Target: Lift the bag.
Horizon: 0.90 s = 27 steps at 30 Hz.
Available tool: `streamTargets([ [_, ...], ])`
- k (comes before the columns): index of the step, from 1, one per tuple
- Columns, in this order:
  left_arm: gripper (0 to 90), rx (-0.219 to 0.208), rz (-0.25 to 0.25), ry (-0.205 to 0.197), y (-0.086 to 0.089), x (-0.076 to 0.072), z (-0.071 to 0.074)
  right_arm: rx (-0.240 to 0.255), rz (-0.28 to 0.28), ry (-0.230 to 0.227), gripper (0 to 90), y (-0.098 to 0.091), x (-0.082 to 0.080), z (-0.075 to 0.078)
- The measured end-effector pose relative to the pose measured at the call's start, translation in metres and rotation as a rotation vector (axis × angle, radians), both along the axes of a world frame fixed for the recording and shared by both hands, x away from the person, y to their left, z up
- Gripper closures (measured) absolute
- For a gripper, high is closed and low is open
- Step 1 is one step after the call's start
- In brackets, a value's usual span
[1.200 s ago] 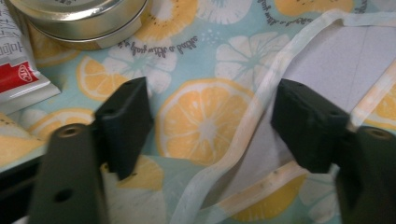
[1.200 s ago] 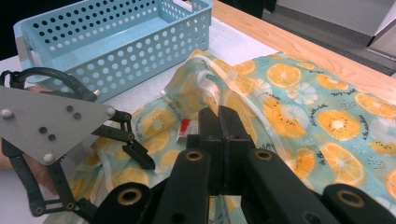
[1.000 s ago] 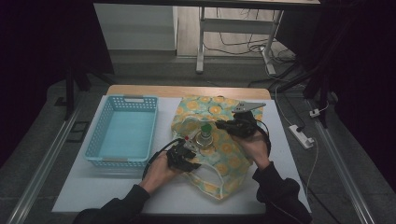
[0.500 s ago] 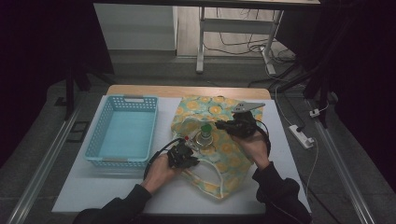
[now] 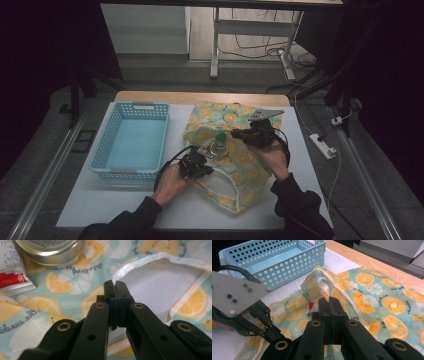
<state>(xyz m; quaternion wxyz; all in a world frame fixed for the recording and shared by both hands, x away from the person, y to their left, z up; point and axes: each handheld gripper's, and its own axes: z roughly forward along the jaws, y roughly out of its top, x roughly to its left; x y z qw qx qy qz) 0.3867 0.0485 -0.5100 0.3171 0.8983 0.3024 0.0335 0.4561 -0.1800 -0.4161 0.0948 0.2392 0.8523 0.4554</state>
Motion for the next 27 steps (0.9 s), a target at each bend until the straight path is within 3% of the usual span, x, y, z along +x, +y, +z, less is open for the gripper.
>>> streamTargets([
  [7, 89.7, -0.014, 0.037, -0.020, 0.001, 0.000, 0.017, 0.007, 0.001, -0.003, 90.0, 0.000, -0.001, 0.002],
  [23, 89.8, -0.146, 0.071, -0.014, 0.020, 0.008, 0.063, 0.024, 0.026, -0.008, 90.0, 0.003, -0.006, 0.012],
  [27, 89.8, -0.162, 0.064, -0.012, 0.024, 0.011, 0.075, 0.027, 0.039, -0.012, 90.0, 0.005, -0.008, 0.017],
])
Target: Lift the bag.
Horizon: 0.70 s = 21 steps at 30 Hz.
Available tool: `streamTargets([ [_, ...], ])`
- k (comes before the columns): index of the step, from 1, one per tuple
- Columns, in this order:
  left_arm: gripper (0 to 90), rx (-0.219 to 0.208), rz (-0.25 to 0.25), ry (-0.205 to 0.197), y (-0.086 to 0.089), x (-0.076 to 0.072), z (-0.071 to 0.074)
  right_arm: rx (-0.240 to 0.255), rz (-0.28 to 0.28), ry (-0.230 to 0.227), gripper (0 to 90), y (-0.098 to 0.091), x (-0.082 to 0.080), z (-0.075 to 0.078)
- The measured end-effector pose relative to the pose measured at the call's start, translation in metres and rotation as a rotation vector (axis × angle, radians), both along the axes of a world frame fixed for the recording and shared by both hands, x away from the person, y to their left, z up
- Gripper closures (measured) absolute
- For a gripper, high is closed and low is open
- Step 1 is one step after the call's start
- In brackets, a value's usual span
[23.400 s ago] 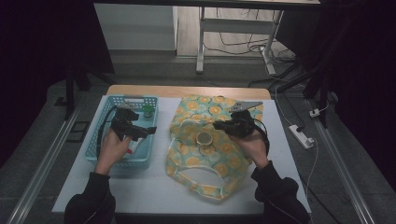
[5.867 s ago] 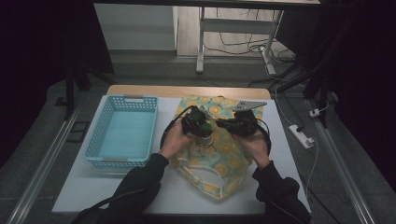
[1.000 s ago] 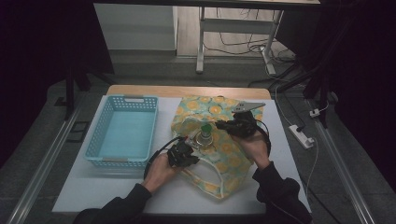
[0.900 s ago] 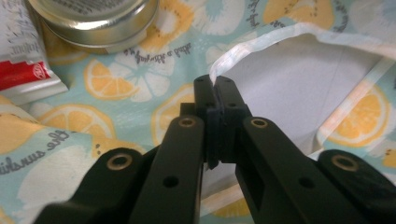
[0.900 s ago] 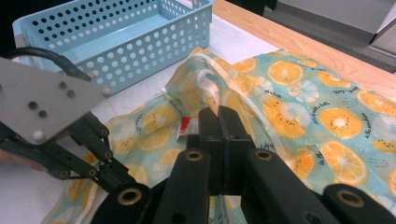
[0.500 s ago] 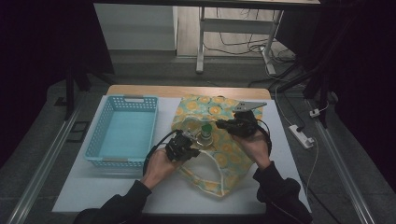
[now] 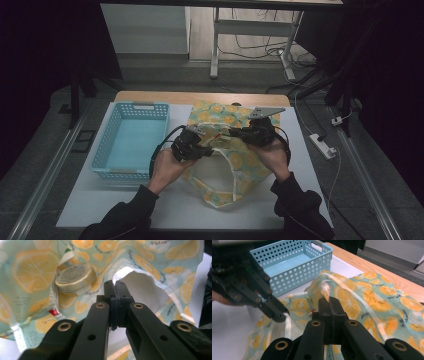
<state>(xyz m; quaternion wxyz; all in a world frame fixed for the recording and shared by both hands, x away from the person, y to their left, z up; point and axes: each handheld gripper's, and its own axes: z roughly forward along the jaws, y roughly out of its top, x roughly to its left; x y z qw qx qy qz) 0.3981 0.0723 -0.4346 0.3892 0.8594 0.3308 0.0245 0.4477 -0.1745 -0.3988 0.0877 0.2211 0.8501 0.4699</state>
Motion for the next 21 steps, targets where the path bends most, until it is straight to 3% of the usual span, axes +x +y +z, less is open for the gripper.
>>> streamTargets([
  [11, 89.8, -0.038, 0.000, 0.002, 0.010, 0.015, 0.036, -0.001, 0.030, -0.019, 90.0, 0.005, -0.003, 0.022],
  [21, 89.8, -0.075, 0.003, -0.028, 0.019, 0.028, 0.072, 0.017, 0.062, -0.019, 90.0, 0.011, -0.001, 0.046],
])
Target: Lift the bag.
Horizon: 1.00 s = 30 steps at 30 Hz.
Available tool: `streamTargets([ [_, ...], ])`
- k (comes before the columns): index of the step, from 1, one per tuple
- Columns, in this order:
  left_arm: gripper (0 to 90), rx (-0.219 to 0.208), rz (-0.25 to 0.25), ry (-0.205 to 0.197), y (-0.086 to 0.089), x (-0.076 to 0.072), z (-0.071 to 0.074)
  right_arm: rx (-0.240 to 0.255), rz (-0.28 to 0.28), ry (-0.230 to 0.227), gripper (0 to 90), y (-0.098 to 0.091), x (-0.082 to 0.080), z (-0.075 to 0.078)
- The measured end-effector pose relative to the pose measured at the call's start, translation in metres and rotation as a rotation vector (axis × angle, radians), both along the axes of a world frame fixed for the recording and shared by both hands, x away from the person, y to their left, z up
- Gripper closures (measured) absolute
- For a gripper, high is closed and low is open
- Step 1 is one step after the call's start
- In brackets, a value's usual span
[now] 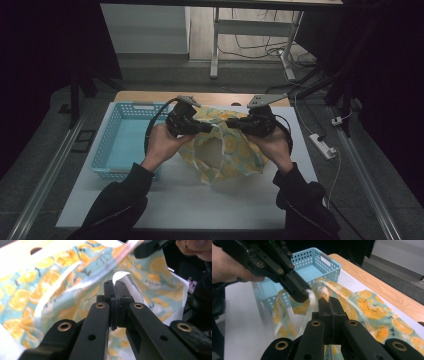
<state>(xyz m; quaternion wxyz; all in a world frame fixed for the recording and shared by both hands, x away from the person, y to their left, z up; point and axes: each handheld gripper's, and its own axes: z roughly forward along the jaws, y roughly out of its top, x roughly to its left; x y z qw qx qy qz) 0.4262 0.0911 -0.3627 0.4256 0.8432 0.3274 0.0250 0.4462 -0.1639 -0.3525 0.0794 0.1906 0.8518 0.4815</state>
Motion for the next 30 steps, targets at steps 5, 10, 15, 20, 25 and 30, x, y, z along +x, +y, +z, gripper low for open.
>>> streamTargets([
  [5, 89.8, -0.027, 0.002, -0.022, 0.003, 0.006, 0.021, 0.013, 0.008, -0.012, 90.0, 0.002, 0.001, 0.015],
  [10, 89.9, -0.040, 0.010, -0.042, 0.004, 0.014, 0.040, 0.016, 0.005, -0.031, 90.0, 0.003, 0.003, 0.031],
  [15, 89.9, -0.052, 0.014, -0.069, 0.003, 0.021, 0.059, 0.026, -0.007, -0.045, 90.0, 0.003, 0.007, 0.047],
  [20, 89.8, -0.067, 0.028, -0.100, 0.003, 0.027, 0.079, 0.034, -0.024, -0.064, 90.0, 0.002, 0.011, 0.067],
  [25, 89.9, -0.091, 0.047, -0.138, 0.006, 0.029, 0.100, 0.046, -0.032, -0.091, 90.0, 0.003, 0.013, 0.089],
  [30, 89.8, -0.106, 0.073, -0.163, 0.012, 0.033, 0.117, 0.043, -0.042, -0.119, 90.0, 0.009, 0.015, 0.110],
])
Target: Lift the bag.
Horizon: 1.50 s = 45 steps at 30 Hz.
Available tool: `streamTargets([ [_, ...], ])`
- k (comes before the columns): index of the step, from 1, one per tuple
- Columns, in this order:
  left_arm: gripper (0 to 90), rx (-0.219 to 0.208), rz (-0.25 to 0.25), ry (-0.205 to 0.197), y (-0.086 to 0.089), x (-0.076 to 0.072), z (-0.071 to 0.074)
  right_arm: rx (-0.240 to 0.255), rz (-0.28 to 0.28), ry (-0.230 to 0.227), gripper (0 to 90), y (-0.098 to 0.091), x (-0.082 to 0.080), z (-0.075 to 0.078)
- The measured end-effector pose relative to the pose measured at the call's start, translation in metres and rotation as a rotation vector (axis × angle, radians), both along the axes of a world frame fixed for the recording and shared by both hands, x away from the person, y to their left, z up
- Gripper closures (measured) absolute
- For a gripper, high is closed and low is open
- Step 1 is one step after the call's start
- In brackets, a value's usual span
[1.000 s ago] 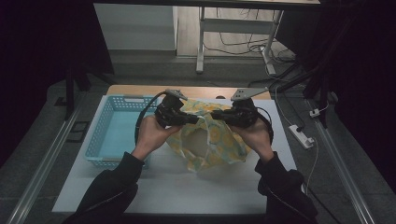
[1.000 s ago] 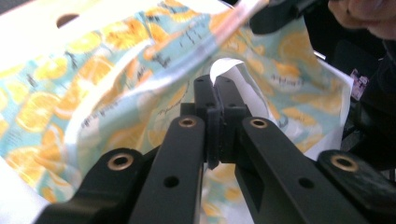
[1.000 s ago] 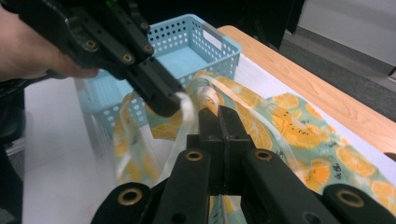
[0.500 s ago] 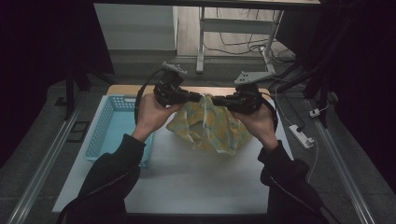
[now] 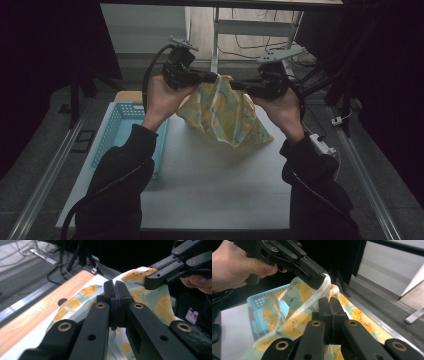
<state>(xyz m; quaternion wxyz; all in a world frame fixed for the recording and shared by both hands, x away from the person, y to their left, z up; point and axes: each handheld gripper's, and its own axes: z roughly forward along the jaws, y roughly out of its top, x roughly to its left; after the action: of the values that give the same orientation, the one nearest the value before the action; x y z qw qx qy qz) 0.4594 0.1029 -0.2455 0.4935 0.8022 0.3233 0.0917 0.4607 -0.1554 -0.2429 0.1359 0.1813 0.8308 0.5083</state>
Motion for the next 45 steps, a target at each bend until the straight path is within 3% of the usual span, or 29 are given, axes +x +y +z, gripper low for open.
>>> streamTargets([
  [6, 89.8, -0.042, 0.010, -0.034, 0.006, 0.000, 0.015, -0.006, -0.007, -0.033, 90.0, 0.007, -0.001, 0.021],
  [11, 89.8, -0.040, 0.030, -0.052, 0.008, 0.001, 0.023, -0.012, -0.021, -0.051, 90.0, 0.010, 0.000, 0.034],
  [15, 89.8, -0.023, 0.037, -0.056, 0.006, 0.001, 0.019, -0.013, -0.027, -0.055, 90.0, 0.012, 0.000, 0.034],
  [22, 89.6, 0.020, 0.047, -0.026, 0.002, 0.011, -0.008, -0.030, -0.026, -0.020, 90.0, 0.020, 0.011, 0.000],
  [28, 88.9, 0.072, 0.051, 0.006, -0.004, 0.022, -0.037, -0.031, -0.040, 0.034, 90.0, 0.021, 0.026, -0.037],
  [33, 88.4, 0.089, 0.041, 0.036, -0.008, 0.031, -0.059, -0.019, -0.052, 0.081, 90.0, 0.019, 0.036, -0.060],
  [39, 85.8, 0.096, 0.037, 0.052, -0.008, 0.036, -0.075, -0.021, -0.056, 0.115, 90.0, 0.018, 0.042, -0.075],
  [42, 78.1, 0.083, 0.031, 0.043, -0.005, 0.035, -0.075, -0.010, -0.058, 0.123, 87.6, 0.017, 0.042, -0.074],
  [45, 68.4, 0.089, 0.037, 0.007, -0.001, 0.030, -0.071, 0.011, -0.061, 0.121, 82.4, 0.013, 0.041, -0.069],
])
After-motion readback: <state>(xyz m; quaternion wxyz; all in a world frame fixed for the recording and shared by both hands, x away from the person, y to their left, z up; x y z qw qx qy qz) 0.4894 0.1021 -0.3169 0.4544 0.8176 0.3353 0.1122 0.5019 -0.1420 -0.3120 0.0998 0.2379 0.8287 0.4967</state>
